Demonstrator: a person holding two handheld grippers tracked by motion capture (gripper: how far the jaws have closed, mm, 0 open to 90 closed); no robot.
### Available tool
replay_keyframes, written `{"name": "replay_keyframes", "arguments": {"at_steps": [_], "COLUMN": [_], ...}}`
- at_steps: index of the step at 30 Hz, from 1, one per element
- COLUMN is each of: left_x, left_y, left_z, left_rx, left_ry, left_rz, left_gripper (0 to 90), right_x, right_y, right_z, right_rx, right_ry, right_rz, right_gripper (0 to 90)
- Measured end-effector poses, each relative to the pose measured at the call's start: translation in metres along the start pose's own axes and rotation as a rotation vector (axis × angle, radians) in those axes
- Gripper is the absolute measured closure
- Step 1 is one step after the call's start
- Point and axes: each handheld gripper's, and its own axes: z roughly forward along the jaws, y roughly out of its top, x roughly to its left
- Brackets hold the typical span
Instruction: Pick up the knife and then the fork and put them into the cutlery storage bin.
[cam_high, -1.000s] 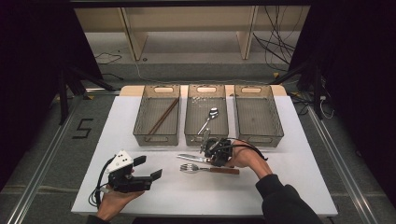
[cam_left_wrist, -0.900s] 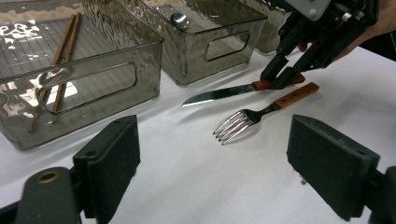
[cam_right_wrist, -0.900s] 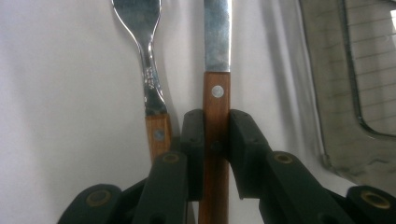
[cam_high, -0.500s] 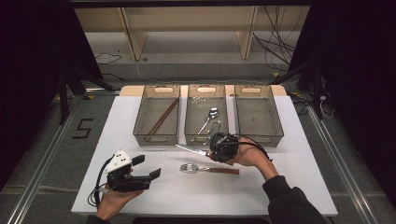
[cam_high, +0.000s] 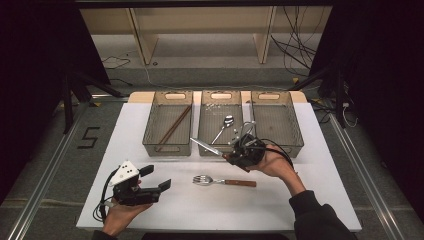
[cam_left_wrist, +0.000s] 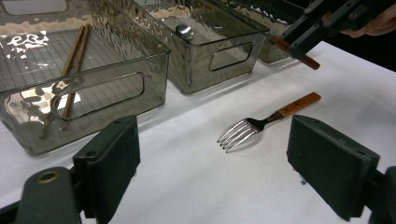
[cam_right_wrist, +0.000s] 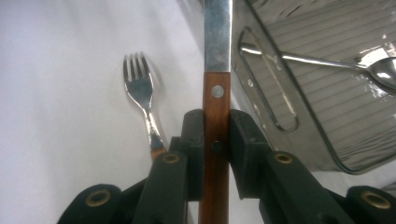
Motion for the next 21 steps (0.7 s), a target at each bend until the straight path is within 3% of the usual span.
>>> {"name": "replay_keyframes", "arguments": {"at_steps": [4, 6, 10, 21], "left_x": [0.0, 0.0, 0.0, 0.001], "left_y": [0.0, 0.0, 0.0, 0.001], "left_z": [-0.001, -0.001, -0.001, -0.002], "left_rx": [-0.007, -0.01, -0.012, -0.018], "left_ry": [0.001, 0.002, 0.005, 0.01], "left_rz": [-0.002, 0.0, 0.002, 0.002], "left_gripper": [16.8, 16.8, 16.8, 16.8], "right_x": [-0.004, -0.009, -0.016, -0.051], "right_y": [-0.002, -0.005, -0.009, -0.028], "right_z": [-0.007, -0.012, -0.02, -0.055], "right_rx": [-0.039, -0.059, -0.094, -0.216], "right_ry": [-0.009, -0.01, -0.036, -0.13], "right_rz": [0.036, 0.03, 0.078, 0.262], "right_gripper": [77.1, 77.1, 77.2, 77.1]}}
